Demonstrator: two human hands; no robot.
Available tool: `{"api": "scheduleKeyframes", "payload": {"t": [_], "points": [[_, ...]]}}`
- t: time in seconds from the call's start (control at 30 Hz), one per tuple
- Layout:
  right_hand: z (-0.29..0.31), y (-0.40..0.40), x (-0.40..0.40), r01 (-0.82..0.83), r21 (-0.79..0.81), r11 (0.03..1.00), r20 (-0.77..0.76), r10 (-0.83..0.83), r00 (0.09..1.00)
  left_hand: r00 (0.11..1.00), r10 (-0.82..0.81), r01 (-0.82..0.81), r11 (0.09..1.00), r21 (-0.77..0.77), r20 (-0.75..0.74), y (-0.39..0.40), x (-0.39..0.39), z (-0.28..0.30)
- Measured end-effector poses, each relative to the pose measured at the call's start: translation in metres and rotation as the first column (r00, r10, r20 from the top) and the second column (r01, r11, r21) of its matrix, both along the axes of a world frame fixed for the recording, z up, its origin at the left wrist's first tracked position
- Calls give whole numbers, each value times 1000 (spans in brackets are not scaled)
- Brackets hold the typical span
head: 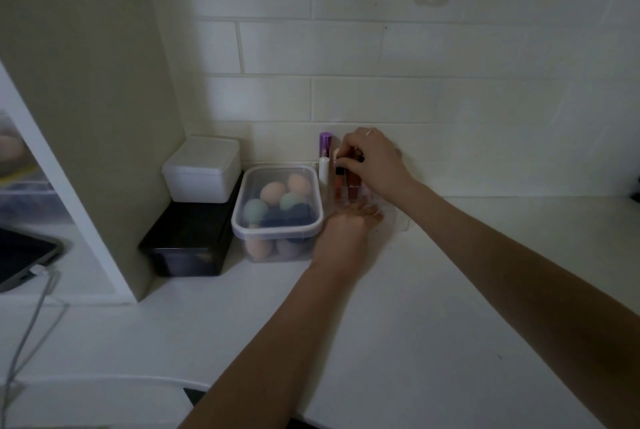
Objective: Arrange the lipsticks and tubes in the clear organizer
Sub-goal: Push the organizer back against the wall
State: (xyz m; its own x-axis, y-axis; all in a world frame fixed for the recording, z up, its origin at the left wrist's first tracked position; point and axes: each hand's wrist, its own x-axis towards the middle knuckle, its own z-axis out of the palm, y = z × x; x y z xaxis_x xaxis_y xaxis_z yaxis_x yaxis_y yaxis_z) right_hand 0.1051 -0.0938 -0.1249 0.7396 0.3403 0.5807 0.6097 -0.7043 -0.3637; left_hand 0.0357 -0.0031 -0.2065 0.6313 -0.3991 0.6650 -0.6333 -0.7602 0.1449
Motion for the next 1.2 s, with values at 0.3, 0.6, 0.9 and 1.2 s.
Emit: {"api": "scheduleKeyframes", "payload": {"t": [0.3,0.6,0.9,1.2], "points": [[-8,-1,3,15,139,990,-22,-12,1000,1000,16,-17,1000,-22,-21,1,6,-6],[-9,-3,-7,10,154,988,-37,-4,999,999,2,-4,999,-35,-47,1,7,-7],[-6,-2,-11,27,170,985,-36,-22,999,998,3,-5,999,-35,-65,2,6,-6],[-6,-38,14,149,287,946,-50,-140,989,1000,-8,8,1000,-11,0,2,5,0]]}}
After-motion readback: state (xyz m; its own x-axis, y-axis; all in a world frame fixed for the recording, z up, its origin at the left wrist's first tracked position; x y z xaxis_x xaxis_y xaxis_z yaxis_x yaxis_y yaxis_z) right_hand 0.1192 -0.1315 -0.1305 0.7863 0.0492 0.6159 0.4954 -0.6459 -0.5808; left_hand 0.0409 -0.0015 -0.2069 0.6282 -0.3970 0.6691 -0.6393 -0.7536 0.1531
